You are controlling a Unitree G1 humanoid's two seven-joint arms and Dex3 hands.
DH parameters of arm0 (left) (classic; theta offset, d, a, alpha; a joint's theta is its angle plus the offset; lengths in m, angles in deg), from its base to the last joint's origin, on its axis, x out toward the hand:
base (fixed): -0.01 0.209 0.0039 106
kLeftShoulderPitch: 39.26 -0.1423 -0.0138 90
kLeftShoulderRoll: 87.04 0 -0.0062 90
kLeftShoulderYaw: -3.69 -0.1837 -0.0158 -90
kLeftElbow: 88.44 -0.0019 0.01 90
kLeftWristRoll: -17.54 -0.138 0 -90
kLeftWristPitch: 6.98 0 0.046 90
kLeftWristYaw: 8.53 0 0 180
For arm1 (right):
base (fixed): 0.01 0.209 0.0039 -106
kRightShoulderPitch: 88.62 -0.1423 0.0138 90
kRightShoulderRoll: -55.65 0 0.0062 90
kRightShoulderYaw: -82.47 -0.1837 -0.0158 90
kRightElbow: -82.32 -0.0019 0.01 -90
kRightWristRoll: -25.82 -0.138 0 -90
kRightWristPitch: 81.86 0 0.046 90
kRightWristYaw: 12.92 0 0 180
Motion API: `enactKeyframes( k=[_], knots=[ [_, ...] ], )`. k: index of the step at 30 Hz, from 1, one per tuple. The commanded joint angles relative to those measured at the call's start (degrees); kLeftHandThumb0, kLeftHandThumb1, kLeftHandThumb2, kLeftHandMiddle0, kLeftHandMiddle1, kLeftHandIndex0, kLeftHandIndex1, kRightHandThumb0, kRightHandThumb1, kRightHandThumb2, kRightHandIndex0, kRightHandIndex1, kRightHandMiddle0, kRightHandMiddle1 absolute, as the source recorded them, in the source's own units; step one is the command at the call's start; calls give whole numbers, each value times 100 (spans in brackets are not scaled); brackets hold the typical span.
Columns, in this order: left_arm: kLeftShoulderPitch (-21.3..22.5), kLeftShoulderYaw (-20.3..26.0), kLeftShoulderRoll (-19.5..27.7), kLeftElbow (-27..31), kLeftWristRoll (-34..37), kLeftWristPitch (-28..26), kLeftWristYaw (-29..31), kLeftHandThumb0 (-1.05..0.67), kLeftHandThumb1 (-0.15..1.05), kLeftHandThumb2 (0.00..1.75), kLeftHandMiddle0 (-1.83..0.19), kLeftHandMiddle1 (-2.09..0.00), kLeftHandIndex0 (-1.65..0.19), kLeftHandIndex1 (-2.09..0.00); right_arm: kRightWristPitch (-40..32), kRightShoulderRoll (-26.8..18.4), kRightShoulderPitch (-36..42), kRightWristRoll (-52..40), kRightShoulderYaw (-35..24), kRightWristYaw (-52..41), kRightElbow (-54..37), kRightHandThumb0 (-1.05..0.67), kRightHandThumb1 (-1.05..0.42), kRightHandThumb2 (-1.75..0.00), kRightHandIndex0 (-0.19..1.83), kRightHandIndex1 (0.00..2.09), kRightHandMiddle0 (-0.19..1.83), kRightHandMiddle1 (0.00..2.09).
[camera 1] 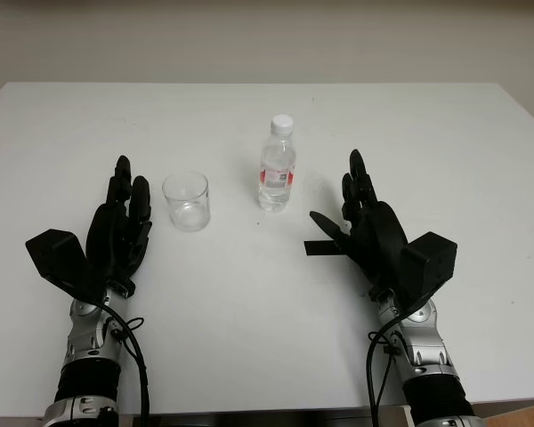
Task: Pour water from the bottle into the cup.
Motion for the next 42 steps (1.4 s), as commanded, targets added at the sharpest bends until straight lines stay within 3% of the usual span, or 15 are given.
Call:
enactKeyframes(
  k=[1, 12, 20, 30, 42],
  knots=[
    [-101, -8, -27, -3, -17, -8, 1, -71, 105, 45, 12, -5, 16, -6, -16, 8, -54, -13, -13, 7, -115, -94, -92, -5, -19, 0, -19, 0],
    [28, 3, -20, -175, -10, -17, 3, -73, 105, 41, 12, -5, 16, -6, 38, 2, -231, 26, -25, -29, 183, -92, -92, -5, -19, 0, -19, 0],
    [60, 2, -54, -235, 22, 58, 57, -72, 105, 44, 15, -5, 18, -5, 163, -57, -1211, 414, 31, 310, 702, -98, -92, -6, -19, 0, -19, 0],
    [6, 18, -82, -160, 31, 32, 18, -72, 105, 43, 13, -6, 17, -5, 426, -69, -3144, 880, 105, 740, 2897, -101, -89, -4, -19, 0, -19, 0],
    [-77, 28, -92, -82, 38, 22, 10, -72, 105, 42, 14, -5, 17, -5, 459, 18, -4101, 1191, 266, 894, 4771, -98, -88, -5, -19, 0, -19, 0]
  ],
)
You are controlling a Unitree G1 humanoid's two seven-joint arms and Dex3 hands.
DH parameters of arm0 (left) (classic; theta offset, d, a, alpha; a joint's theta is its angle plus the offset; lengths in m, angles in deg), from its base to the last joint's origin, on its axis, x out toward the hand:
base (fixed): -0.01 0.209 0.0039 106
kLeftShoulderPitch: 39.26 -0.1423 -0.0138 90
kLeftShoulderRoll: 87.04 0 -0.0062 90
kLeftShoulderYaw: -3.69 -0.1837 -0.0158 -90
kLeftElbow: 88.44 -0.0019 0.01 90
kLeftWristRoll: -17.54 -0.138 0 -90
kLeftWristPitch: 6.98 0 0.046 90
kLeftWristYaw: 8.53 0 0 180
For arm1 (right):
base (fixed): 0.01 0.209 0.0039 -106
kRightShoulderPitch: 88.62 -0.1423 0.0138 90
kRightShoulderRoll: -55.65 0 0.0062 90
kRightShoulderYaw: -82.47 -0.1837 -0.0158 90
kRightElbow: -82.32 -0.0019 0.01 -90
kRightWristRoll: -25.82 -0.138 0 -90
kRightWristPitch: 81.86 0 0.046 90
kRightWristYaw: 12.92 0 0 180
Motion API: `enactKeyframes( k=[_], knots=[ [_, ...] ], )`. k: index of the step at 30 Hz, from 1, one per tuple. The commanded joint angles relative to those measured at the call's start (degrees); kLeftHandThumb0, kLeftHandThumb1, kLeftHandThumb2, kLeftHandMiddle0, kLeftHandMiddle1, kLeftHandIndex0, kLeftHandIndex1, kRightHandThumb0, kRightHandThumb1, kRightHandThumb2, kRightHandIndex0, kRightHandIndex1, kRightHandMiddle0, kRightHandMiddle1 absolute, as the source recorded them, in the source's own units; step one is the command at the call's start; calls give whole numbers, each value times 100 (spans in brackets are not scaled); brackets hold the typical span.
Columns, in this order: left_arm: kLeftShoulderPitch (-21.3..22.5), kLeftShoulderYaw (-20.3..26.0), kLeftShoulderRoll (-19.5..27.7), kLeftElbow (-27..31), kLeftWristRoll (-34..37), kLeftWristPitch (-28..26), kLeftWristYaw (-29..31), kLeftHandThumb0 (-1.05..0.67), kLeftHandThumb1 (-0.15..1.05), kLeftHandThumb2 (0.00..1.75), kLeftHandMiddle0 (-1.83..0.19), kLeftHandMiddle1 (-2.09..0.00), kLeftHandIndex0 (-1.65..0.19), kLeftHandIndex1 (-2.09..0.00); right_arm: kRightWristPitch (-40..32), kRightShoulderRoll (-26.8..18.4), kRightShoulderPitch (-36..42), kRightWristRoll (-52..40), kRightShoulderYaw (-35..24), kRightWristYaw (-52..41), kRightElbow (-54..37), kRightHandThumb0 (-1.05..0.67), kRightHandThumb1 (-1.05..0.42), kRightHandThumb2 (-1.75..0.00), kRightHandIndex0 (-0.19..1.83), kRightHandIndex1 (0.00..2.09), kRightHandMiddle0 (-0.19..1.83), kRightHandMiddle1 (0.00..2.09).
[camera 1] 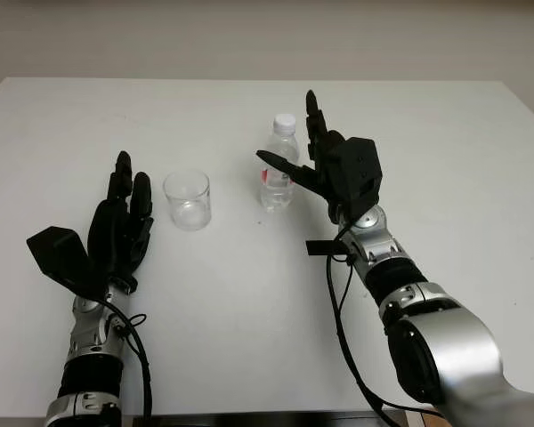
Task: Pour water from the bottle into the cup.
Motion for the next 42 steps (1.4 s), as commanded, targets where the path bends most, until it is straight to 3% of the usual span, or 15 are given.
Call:
enactKeyframes(
  k=[1, 17, 21, 23, 26, 27, 28, 29, 30, 32, 35, 42],
  knots=[
    [-162, 13, -47, -54, 22, -50, 7, -72, 105, 42, 14, -5, 17, -5, -78, 39, -264, 41, 27, 17, 158, -98, -88, -6, -19, 0, -19, 0],
    [-165, 16, -96, -30, 5, -53, -62, -72, 105, 39, 14, -6, 17, -6, -276, 246, -450, 175, 72, -46, 572, -97, -87, -5, -19, 0, -19, 0],
    [-168, 11, -105, -5, 18, -92, -74, -73, 105, 39, 15, -5, 18, -5, -160, 385, -429, 7, -113, -7, 590, -96, -84, -4, -8, 6, -19, 0],
    [-179, 7, -120, 21, -2, -58, -106, -72, 105, 39, 15, -5, 18, -5, -27, 476, -404, -113, -235, 50, 604, -87, -82, -4, -6, 7, -9, 5],
    [-195, 1, -138, 61, 6, -53, -118, -71, 105, 39, 14, -6, 17, -6, 5, 541, -408, -99, -264, 242, 633, -78, -81, -5, 13, 16, 14, 18],
    [-198, 6, -139, 68, 22, -68, -108, -71, 105, 40, 14, -5, 17, -5, 4, 556, -410, -69, -249, 313, 642, -74, -82, -5, 24, 22, 23, 25],
    [-207, 12, -132, 73, 28, -76, -104, -71, 105, 39, 14, -5, 17, -5, 3, 588, -412, -59, -251, 385, 655, -68, -83, -5, 32, 39, 23, 53],
    [-220, 12, -126, 73, 16, -59, -104, -72, 105, 38, 14, -5, 17, -5, 14, 618, -411, -79, -277, 409, 665, -58, -85, -6, 34, 93, 23, 109],
    [-233, 15, -127, 75, 8, -39, -110, -72, 105, 38, 14, -5, 17, -5, 21, 643, -408, -90, -295, 425, 676, -54, -87, -6, 33, 125, 25, 135],
    [-252, 24, -140, 98, 17, -36, -126, -72, 105, 37, 14, -6, 17, -5, 28, 671, -402, -97, -323, 407, 695, -49, -92, -7, 42, 162, 34, 166],
    [-276, 29, -142, 132, 20, -56, -136, -72, 105, 37, 14, -5, 17, -5, -22, 690, -401, -78, -331, 370, 721, -50, -100, -7, 51, 186, 38, 185],
    [-306, 47, -150, 172, 49, -50, -129, -71, 105, 37, 15, -5, 17, -5, -124, 710, -412, 59, -245, 396, 745, -52, -105, -15, 80, 208, 62, 208]
  ],
)
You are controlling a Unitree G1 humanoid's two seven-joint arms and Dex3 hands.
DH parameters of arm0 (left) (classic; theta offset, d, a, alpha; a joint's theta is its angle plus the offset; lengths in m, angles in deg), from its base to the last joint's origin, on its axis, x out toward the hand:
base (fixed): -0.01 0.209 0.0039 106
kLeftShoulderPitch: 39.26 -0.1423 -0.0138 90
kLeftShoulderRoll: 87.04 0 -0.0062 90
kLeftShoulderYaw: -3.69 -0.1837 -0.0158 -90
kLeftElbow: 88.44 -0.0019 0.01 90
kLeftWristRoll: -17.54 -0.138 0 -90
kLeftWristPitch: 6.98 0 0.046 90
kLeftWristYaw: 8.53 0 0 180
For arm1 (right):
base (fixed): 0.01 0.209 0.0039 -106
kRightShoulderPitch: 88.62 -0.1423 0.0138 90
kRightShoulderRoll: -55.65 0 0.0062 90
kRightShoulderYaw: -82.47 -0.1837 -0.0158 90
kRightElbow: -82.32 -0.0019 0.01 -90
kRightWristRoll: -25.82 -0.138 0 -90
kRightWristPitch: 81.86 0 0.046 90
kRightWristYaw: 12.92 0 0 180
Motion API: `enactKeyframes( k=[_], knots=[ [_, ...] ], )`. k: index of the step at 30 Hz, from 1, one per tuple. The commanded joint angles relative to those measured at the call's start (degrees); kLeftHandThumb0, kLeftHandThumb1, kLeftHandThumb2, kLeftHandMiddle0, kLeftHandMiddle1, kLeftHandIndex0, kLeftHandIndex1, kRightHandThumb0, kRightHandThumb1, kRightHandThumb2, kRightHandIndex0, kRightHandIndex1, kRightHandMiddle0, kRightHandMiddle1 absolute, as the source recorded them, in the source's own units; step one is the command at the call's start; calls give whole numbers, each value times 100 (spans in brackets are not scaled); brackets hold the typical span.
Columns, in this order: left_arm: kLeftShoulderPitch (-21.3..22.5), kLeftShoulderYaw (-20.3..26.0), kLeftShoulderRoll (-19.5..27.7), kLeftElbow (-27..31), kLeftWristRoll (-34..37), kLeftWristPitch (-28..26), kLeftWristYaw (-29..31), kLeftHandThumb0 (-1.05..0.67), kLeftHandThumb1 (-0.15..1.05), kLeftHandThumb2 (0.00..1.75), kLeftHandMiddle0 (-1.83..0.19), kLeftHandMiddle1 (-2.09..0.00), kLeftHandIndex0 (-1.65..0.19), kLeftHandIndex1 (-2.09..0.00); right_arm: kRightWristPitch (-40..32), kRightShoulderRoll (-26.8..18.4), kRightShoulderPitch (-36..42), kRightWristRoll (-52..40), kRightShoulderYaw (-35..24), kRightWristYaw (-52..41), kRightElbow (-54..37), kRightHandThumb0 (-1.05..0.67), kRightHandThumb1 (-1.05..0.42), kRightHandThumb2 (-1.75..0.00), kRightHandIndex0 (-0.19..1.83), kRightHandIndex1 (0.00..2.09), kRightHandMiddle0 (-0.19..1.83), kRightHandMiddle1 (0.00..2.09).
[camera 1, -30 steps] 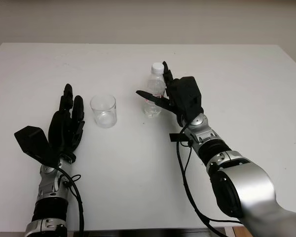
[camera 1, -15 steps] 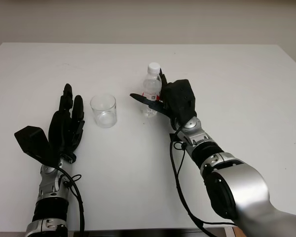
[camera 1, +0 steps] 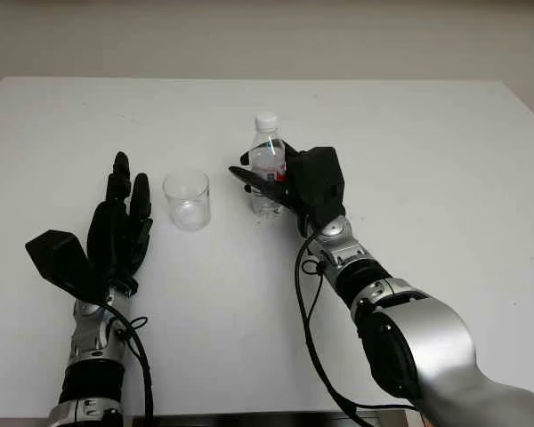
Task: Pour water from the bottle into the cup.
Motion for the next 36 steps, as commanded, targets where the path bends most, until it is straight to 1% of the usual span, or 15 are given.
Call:
enactKeyframes(
  k=[1, 3, 7, 8, 10, 14, 19, 24, 31, 35, 36],
  knots=[
    [-170, 39, -59, -68, 50, -22, 2, -71, 105, 37, 15, -5, 18, -5, -35, 20, -114, 44, 36, 1, 65, -52, -105, -17, 85, 209, 67, 209],
    [-169, 40, -50, -79, 43, -15, 11, -71, 105, 38, 16, -5, 18, -5, -22, 9, -111, 74, 56, 4, 65, -50, -105, -21, 100, 209, 78, 209],
    [-185, 34, -32, -51, 25, -66, -9, -71, 105, 39, 15, -5, 18, -5, -61, -16, -141, 260, 199, 138, 67, -47, -105, -28, 120, 209, 95, 209],
    [-188, 35, -32, -45, 22, -78, -17, -71, 105, 38, 15, -5, 18, -5, -73, -21, -157, 279, 213, 151, 66, -46, -105, -29, 121, 209, 97, 209],
    [-189, 38, -24, -46, 32, -73, 11, -71, 105, 38, 15, -5, 18, -5, 11, -48, -177, 393, 307, 255, 60, -41, -105, -31, 121, 209, 98, 209],
    [-163, 52, -15, -79, 46, -46, 46, -70, 105, 39, 15, -6, 17, -5, 89, -140, -307, 601, 461, 437, 52, -38, -105, -33, 117, 209, 95, 209],
    [-128, 58, 1, -111, 29, -47, 44, -70, 105, 40, 15, -5, 18, -5, 284, -290, -546, 912, 686, 790, 69, -36, -105, -29, 109, 209, 90, 209],
    [-109, 66, -10, -118, 24, -44, 27, -70, 105, 39, 15, -5, 18, -5, 317, -452, -829, 1340, 1032, 1079, 103, -40, -105, -29, 112, 209, 90, 209],
    [-124, 53, -38, -105, 27, -33, 34, -70, 105, 39, 15, -5, 18, -5, 220, -645, -1202, 2113, 1709, 1446, 159, -42, -105, -31, 126, 209, 99, 209],
    [-170, 50, -64, -91, 23, -1, 26, -71, 105, 39, 15, -5, 17, -5, 104, -713, -1365, 2602, 2145, 1737, 217, -44, -105, -29, 127, 209, 97, 209],
    [-183, 52, -75, -78, 31, -6, 21, -71, 105, 38, 15, -5, 17, -5, 57, -722, -1407, 2677, 2216, 1739, 231, -45, -105, -27, 125, 209, 92, 209]
  ],
)
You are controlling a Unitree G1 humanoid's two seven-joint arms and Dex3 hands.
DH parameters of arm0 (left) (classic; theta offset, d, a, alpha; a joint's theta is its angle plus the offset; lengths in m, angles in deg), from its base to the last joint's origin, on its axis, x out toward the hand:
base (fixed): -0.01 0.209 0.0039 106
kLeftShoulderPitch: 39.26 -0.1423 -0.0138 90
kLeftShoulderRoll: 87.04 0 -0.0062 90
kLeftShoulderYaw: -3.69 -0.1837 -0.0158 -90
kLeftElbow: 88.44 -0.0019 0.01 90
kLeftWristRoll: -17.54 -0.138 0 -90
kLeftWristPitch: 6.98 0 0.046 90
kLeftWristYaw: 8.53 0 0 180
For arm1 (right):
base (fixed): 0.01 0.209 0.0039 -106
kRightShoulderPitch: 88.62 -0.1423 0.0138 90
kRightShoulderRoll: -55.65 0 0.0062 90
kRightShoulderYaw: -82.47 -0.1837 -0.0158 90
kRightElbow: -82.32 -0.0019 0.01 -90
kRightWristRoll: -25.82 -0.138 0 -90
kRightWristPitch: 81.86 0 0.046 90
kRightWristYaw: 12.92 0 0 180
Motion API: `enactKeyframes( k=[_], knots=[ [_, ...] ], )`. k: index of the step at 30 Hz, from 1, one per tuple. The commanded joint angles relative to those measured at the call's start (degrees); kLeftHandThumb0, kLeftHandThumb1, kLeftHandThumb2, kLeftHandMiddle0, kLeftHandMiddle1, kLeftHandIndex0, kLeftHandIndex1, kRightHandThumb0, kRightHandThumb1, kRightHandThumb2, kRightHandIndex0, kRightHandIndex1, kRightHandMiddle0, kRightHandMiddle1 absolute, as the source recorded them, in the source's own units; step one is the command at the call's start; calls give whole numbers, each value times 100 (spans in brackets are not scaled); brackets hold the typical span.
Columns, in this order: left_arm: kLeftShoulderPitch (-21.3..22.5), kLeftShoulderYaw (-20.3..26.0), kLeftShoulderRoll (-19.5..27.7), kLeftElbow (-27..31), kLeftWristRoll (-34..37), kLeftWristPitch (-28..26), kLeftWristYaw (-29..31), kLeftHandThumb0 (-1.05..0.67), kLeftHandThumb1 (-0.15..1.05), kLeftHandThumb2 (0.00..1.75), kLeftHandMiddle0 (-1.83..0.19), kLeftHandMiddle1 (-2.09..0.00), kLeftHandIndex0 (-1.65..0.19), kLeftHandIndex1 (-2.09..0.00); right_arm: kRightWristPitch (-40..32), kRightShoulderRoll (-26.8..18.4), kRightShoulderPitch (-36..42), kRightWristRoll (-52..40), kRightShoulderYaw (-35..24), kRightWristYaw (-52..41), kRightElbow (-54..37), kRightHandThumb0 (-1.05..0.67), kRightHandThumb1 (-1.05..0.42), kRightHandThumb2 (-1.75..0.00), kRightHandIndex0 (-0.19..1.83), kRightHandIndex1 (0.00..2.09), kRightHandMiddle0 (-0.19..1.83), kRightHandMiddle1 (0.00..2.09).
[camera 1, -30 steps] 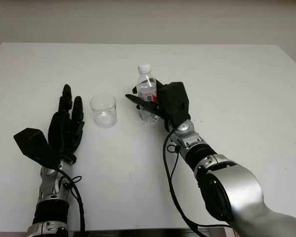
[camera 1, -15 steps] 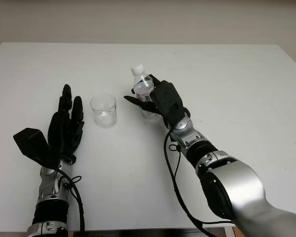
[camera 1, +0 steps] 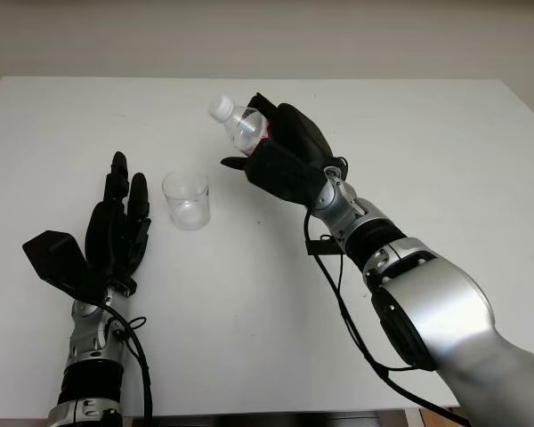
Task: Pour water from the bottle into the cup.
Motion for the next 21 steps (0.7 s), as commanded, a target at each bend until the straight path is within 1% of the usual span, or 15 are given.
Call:
enactKeyframes(
  k=[1, 2, 6, 9, 11, 16, 20, 21],
  knots=[
    [-189, 8, -85, -84, 27, 3, 3, -71, 105, 38, 15, -5, 17, -5, -100, -82, -281, 146, 165, 52, 22, -45, -105, -27, 123, 209, 89, 209],
    [-199, 7, -93, -84, 27, 21, 7, -71, 105, 38, 16, -5, 18, -5, -185, -89, -329, 245, 264, 42, 33, -45, -105, -27, 120, 209, 85, 209],
    [-220, 12, -140, -94, 28, 72, -26, -71, 105, 37, 15, -6, 17, -5, -381, -111, -444, 642, 662, 258, 62, -46, -105, -23, 97, 209, 67, 209],
    [-247, -1, -163, -83, 16, 95, -39, -72, 105, 37, 15, -5, 18, -5, -444, -113, -484, 812, 846, 300, 83, -44, -105, -22, 91, 209, 61, 209],
    [-254, 5, -177, -96, 19, 112, -41, -72, 105, 37, 16, -5, 17, -5, -470, -112, -498, 896, 943, 367, 90, -43, -105, -21, 85, 209, 60, 209],
    [-244, 8, -211, -138, 21, 128, -76, -73, 105, 36, 15, -5, 17, -6, -648, -73, -545, 1078, 1152, 534, 106, -43, -105, -20, 87, 209, 63, 209],
    [-238, -14, -240, -184, -3, 204, -77, -73, 105, 37, 15, -5, 17, -5, -870, -23, -619, 1274, 1366, 649, 112, -44, -105, -19, 96, 209, 66, 209],
    [-240, -19, -251, -186, -3, 212, -80, -73, 105, 37, 16, -5, 18, -5, -923, -9, -655, 1353, 1456, 648, 115, -43, -105, -20, 103, 209, 69, 209]
  ],
)
